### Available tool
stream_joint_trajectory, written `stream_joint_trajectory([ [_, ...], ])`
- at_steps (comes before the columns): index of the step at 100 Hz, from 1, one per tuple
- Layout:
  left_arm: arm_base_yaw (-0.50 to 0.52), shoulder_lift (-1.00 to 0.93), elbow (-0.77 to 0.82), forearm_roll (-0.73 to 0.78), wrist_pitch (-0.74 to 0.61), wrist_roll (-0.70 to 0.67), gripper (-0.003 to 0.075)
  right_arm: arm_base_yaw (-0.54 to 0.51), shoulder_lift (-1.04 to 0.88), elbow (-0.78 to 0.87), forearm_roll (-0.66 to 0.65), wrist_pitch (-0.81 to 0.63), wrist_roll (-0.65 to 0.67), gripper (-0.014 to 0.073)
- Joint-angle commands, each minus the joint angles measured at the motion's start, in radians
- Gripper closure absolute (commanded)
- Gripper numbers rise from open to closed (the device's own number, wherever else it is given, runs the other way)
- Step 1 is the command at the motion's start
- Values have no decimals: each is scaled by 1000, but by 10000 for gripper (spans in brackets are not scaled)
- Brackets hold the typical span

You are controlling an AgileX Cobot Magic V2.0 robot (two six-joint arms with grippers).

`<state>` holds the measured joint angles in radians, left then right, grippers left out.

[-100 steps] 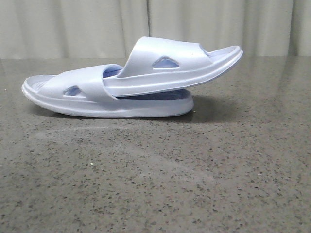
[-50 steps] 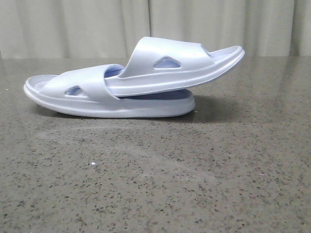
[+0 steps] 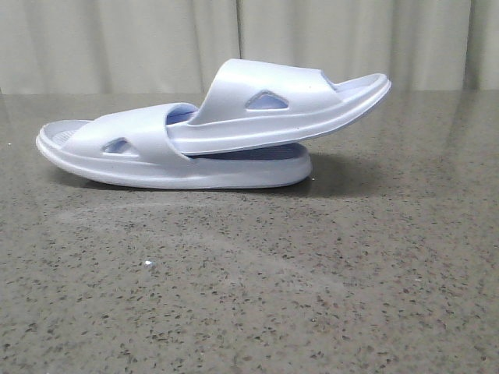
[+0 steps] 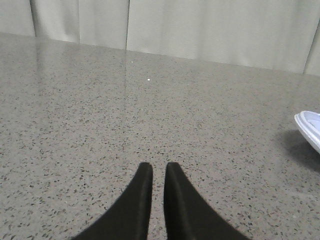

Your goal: Insert blue slippers together front up

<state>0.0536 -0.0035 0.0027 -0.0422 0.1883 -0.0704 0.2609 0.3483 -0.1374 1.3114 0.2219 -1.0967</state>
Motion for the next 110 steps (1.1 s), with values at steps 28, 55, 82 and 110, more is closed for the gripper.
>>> stream_joint_trajectory([
  [28, 1, -12, 9, 5, -72, -8, 705, -1, 5, -27, 19, -11, -5, 673],
  [55, 1, -12, 9, 5, -72, -8, 705, -1, 5, -27, 19, -11, -5, 673],
  [82, 1, -12, 9, 5, -72, -8, 705, -1, 5, -27, 19, -11, -5, 673],
  [110, 1, -12, 9, 5, -72, -8, 705, -1, 5, -23, -411, -254, 312, 673],
])
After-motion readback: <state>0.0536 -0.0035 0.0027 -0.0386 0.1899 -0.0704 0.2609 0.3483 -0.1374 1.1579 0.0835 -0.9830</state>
